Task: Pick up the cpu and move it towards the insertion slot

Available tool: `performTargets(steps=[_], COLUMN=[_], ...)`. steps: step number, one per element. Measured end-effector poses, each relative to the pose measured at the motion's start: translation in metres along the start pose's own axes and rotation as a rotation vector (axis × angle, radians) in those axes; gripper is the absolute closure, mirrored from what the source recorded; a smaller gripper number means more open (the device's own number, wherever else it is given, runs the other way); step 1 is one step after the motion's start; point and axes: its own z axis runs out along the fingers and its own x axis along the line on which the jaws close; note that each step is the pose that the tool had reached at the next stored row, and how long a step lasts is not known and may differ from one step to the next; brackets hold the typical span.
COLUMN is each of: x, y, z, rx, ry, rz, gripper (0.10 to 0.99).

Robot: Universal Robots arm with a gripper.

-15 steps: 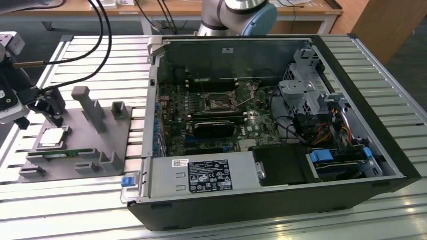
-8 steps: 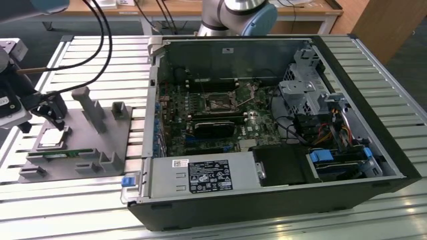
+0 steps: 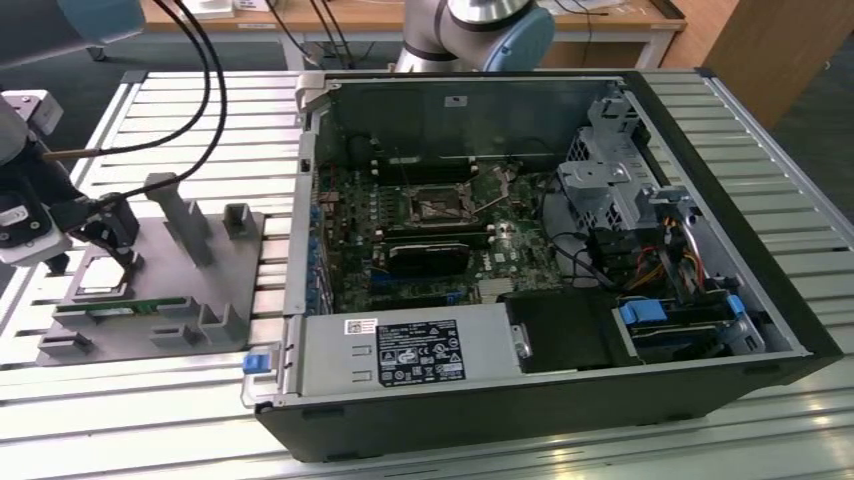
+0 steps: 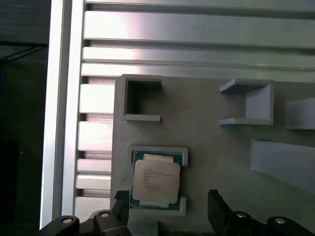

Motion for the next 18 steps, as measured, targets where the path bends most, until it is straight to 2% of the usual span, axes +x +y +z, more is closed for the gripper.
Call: performTargets(steps=[7, 11, 14, 18], x=[0.0008, 0.0018, 0.0018, 0.0019], y=[0.0001, 0.0004, 0.0006, 0.0029], z=[0.0126, 0.0147, 0.0154, 0.0173], rx=[0.000, 0.000, 0.006, 0.007], ry=[-0.0001, 0.0001, 0.0000, 0.0000], rz=[0.000, 0.001, 0.001, 0.001], gripper=[0.353, 0.353, 0.353, 0.353])
